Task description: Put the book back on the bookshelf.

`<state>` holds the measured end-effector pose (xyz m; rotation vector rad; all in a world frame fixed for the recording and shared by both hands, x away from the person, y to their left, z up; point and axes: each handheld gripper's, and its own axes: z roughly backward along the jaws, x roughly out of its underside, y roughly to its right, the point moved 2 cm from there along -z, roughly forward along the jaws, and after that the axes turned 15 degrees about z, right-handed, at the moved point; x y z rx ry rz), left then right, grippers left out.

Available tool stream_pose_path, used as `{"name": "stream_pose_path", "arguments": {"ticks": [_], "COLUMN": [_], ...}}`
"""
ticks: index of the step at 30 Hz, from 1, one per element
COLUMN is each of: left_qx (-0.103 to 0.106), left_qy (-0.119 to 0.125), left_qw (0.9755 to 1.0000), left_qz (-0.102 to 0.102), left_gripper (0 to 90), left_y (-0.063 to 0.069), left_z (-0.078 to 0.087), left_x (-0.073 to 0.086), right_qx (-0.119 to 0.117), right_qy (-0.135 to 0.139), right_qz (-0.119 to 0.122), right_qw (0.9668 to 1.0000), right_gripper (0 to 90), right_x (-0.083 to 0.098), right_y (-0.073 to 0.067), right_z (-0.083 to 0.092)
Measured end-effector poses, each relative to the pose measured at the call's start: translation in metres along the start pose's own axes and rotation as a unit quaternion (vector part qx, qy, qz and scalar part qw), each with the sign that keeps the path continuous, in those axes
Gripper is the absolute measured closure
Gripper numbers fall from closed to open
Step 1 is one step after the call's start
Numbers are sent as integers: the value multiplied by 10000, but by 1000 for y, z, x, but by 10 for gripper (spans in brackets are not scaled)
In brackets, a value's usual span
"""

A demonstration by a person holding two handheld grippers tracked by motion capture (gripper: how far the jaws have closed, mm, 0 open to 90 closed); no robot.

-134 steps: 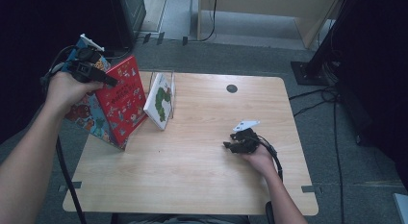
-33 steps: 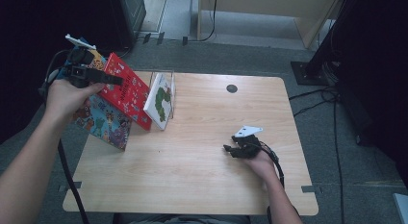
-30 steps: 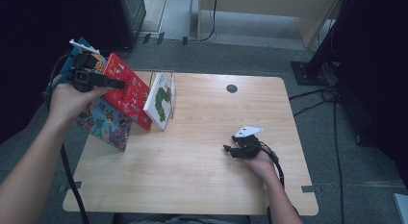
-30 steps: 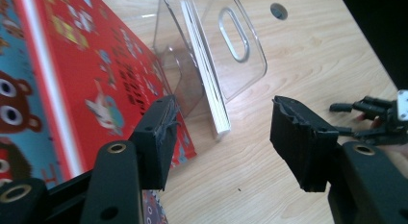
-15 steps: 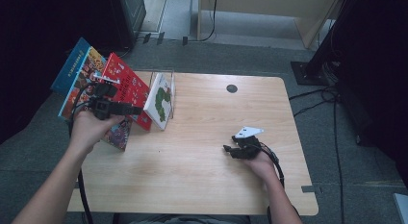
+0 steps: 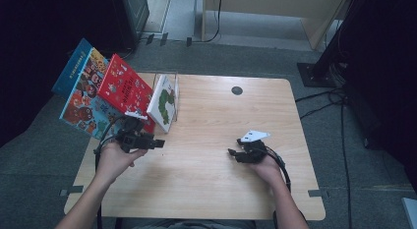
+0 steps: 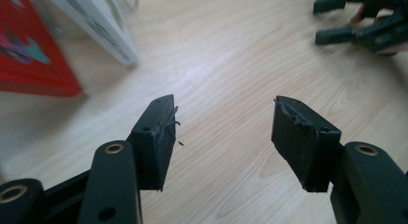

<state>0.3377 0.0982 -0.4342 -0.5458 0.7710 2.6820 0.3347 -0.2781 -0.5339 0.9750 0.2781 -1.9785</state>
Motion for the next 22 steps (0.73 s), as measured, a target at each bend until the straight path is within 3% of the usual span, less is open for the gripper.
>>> {"name": "stream_pose_path", "arguments": {"ticks": [6, 11, 16, 22], "left_qx": [95, -36, 84, 7], "left_qy": [-94, -168, -163, -75], "left_qw": [9999, 9997, 9998, 9998], "left_qz": [-37, -196, -101, -166], "left_gripper": [419, 414, 410, 400], "left_y": [-4, -7, -13, -19], "left_z": [-26, -40, -46, -45], "left_x": [16, 27, 36, 40], "right_qx": [-8, -35, -50, -120], "right_qy": [34, 107, 114, 97], "right_qz": [6, 76, 84, 127], "right_qw": [10000, 9999, 9999, 9998], "right_gripper": [396, 369, 359, 298], "right_x": [0, 2, 2, 1], "right_y": [-1, -1, -1, -3], "right_z": [0, -1, -1, -2]}}
